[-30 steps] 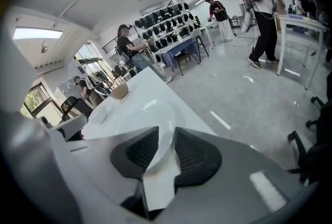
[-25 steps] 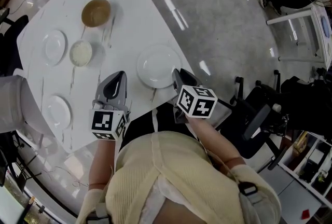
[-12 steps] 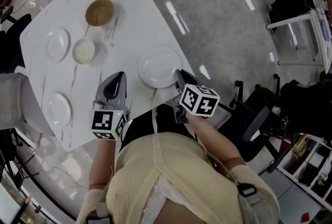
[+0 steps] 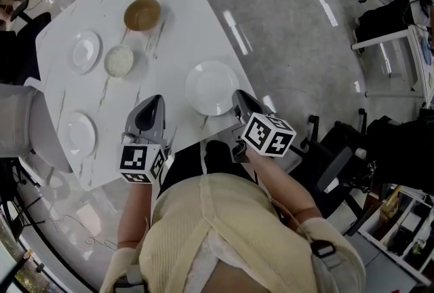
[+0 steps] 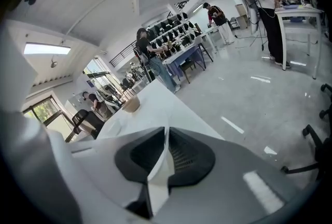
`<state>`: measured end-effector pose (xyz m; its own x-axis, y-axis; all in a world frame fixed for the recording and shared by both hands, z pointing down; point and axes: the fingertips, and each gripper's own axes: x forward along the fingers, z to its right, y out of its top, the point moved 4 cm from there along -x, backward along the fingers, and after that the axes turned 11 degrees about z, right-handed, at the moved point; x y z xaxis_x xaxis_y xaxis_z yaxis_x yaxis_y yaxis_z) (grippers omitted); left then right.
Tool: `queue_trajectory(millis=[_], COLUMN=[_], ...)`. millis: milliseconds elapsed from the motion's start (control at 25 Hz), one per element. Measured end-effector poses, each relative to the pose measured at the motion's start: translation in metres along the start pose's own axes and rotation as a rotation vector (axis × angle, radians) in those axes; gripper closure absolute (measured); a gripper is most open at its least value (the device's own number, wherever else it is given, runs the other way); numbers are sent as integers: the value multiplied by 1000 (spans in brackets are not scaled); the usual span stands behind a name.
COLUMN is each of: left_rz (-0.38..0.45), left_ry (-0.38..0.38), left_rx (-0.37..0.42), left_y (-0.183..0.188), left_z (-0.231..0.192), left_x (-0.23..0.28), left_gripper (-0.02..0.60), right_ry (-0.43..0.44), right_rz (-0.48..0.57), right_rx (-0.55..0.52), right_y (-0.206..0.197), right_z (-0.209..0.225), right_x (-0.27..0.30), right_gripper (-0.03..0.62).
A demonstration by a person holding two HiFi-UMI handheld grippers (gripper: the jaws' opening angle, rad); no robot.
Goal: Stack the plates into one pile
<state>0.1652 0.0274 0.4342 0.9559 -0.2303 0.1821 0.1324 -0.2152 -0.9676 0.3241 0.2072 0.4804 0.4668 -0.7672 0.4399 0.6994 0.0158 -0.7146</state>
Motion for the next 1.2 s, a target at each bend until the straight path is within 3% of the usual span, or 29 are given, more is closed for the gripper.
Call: queue_trajectory(millis=[640, 920, 1200], left_rz=[87, 133, 173], left_ry=[214, 313, 457], left_rx=[-82, -82, -76], left_y=[12, 17, 19], left_z=[-21, -23, -26], left_x=[-62, -93, -140], left_gripper=[580, 580, 580], right_ry=[252, 350, 462], right_rz=[18, 6, -17], right_rx=[-66, -129, -156], right_y=[22, 27, 23], right_z=[-55, -77, -101], right_x=[1, 1, 2], right_gripper=[580, 580, 580])
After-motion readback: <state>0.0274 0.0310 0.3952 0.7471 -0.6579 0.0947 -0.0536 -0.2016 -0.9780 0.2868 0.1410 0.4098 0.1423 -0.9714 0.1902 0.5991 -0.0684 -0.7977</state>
